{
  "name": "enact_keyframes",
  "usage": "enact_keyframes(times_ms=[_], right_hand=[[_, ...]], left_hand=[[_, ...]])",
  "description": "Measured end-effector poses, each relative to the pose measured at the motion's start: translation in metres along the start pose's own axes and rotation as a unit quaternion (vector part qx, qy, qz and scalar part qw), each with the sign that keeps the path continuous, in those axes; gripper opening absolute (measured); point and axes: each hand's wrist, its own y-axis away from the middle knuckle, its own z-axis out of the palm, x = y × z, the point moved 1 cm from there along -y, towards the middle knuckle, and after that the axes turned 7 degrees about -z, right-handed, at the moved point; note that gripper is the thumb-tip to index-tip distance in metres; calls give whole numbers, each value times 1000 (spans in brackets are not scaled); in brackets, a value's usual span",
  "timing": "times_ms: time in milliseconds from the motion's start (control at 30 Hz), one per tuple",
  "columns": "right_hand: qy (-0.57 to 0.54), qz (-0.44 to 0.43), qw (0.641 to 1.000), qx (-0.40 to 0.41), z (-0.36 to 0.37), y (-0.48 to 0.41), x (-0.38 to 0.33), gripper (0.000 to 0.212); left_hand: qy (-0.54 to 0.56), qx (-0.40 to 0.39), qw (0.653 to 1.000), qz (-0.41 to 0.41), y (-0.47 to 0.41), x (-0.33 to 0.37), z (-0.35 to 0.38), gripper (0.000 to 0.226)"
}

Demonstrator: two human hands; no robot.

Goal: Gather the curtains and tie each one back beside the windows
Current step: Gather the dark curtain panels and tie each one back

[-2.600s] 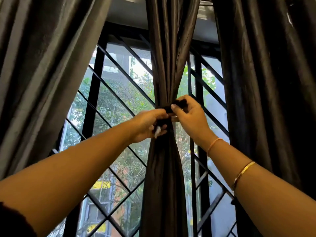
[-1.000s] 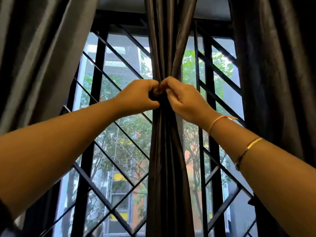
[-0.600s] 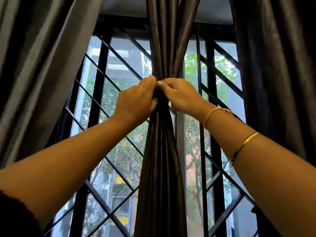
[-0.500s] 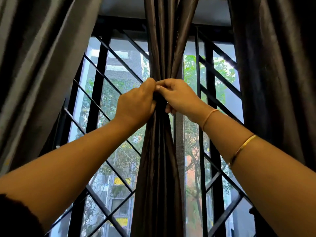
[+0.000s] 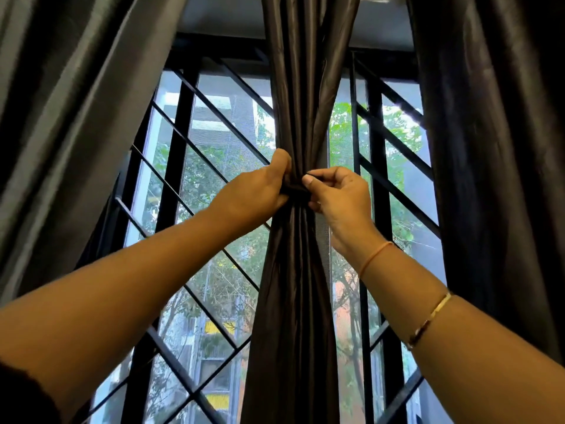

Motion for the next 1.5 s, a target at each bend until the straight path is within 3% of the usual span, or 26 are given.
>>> enact_keyframes(times_ms=[133,267,367,667,767,900,1000,1100,1200,1400,1500], right_hand=[[-17,37,998,54,-17,-12,-4,21],[-27,54,996,60,-31,-15,-2,17],[-20,67,996,59,-32,-15,3,17],[55,78,993,75,-25,-11,19,20],[101,55,992,60,-28,-5,22,20],[131,38,990,39,-34,3,20,17],[177,5,984,37,-43,6,14,9],[272,-25,961,47,-66,12,6,9],[382,-38,922,36,-93,27,-2,5],[592,-135,795,12,-149,51,-38,13],[617,-161,769,50,-175,53,-57,14]], left_hand=[[-9,-28,998,64,-4,-6,-11,43],[-30,-29,996,84,8,-11,-12,39],[-21,-28,996,76,13,-15,-10,25],[-40,-20,999,17,23,-13,6,25],[-102,48,994,-11,28,-4,8,19],[-96,110,984,99,33,21,18,36],[-79,86,979,165,34,44,33,23],[-37,31,989,140,38,74,51,14],[89,-46,993,70,45,105,69,17],[312,-69,947,-29,40,160,88,21],[365,-59,927,-71,28,187,87,25]])
